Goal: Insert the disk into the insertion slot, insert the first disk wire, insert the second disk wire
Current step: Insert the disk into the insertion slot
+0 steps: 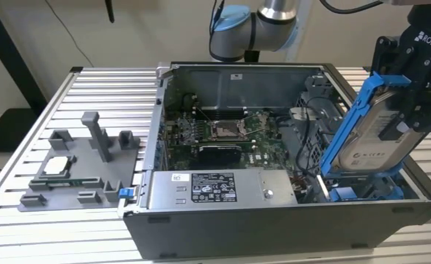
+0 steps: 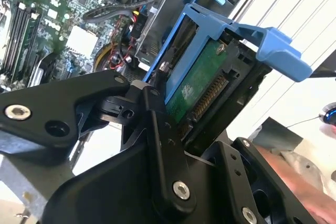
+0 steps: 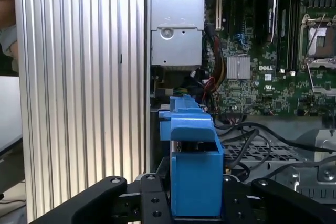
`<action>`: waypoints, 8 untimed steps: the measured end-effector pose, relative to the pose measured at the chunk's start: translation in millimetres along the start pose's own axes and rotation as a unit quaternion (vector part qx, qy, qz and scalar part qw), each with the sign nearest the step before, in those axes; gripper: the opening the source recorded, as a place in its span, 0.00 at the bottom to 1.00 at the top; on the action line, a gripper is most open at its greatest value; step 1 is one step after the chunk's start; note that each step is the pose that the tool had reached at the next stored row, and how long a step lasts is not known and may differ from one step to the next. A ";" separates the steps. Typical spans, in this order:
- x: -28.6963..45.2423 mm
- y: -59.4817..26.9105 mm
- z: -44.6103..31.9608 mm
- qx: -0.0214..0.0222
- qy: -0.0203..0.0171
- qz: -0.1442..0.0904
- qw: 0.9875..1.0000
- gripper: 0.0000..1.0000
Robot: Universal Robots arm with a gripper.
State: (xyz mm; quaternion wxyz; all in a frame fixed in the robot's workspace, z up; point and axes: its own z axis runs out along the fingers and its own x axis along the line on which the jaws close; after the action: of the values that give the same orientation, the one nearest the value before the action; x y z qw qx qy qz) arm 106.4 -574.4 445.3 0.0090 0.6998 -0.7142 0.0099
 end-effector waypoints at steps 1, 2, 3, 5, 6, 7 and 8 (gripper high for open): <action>0.0 -0.1 1.0 0.000 0.000 0.000 1.000 0.00; 0.1 -0.3 2.5 0.000 0.000 0.000 1.000 0.00; 0.3 -0.7 4.0 0.000 0.000 0.000 1.000 0.00; 0.6 -1.8 5.7 0.000 -0.003 0.000 1.000 0.00; 0.8 -2.7 6.6 0.000 -0.006 0.000 1.000 0.00; 1.0 -3.7 7.4 0.000 -0.009 0.000 1.000 0.00; 1.2 -4.8 8.2 -0.001 -0.012 0.000 1.000 0.00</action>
State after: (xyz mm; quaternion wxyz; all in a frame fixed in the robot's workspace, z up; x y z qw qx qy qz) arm 111.2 -575.9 437.1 0.0006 0.6996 -0.7146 0.0009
